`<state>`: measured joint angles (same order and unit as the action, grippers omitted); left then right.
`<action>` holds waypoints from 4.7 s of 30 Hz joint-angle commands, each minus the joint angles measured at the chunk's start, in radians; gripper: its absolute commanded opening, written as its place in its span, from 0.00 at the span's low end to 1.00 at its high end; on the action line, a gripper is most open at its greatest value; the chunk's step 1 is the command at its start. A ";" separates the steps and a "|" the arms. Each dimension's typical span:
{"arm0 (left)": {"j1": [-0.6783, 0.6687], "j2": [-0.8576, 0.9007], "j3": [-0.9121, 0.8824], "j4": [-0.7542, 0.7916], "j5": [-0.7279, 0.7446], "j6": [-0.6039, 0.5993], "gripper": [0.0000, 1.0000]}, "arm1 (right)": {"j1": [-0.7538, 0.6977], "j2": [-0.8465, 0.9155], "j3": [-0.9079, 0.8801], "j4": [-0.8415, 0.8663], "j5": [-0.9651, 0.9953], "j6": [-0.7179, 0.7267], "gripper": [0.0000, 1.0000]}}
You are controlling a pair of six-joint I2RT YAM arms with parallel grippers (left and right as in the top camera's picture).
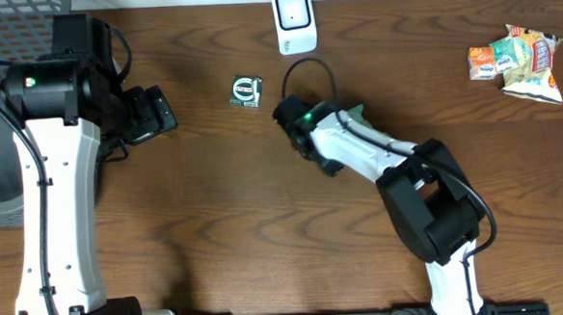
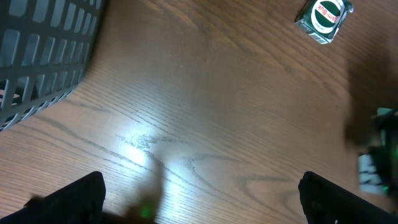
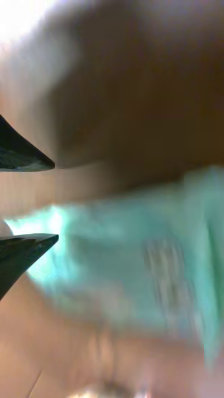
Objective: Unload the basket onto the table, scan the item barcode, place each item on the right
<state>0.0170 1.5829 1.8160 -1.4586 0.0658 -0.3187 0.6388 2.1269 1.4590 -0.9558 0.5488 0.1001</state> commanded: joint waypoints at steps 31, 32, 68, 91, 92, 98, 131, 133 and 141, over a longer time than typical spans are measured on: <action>0.002 0.002 -0.005 -0.003 -0.002 -0.013 0.98 | -0.559 0.069 0.174 -0.050 -1.060 -0.214 0.56; 0.002 0.002 -0.005 -0.003 -0.002 -0.012 0.98 | -0.557 0.080 0.174 -0.056 -1.060 -0.214 0.55; 0.002 0.002 -0.005 -0.003 -0.002 -0.012 0.98 | -0.385 0.148 0.511 0.840 -1.091 0.795 0.02; 0.002 0.002 -0.005 -0.003 -0.002 -0.012 0.98 | -0.480 0.245 0.536 0.855 -1.162 0.656 0.01; 0.002 0.002 -0.005 -0.003 -0.002 -0.012 0.98 | -0.496 0.232 0.538 0.830 -1.163 0.644 0.01; 0.002 0.002 -0.005 -0.003 -0.002 -0.012 0.98 | -0.637 0.112 0.539 0.493 -1.006 0.476 0.01; 0.002 0.002 -0.005 -0.003 -0.002 -0.012 0.98 | -0.775 0.060 0.539 0.021 -1.028 0.018 0.70; 0.002 0.002 -0.005 -0.003 -0.002 -0.012 0.98 | -0.730 0.060 0.539 0.051 -1.112 0.018 0.70; 0.002 0.002 -0.005 -0.003 -0.002 -0.012 0.98 | -0.469 0.072 0.539 0.182 -1.027 0.042 0.80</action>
<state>0.0170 1.5829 1.8160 -1.4586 0.0654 -0.3187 0.0822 2.1750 1.9896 -0.7959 -0.5152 0.1375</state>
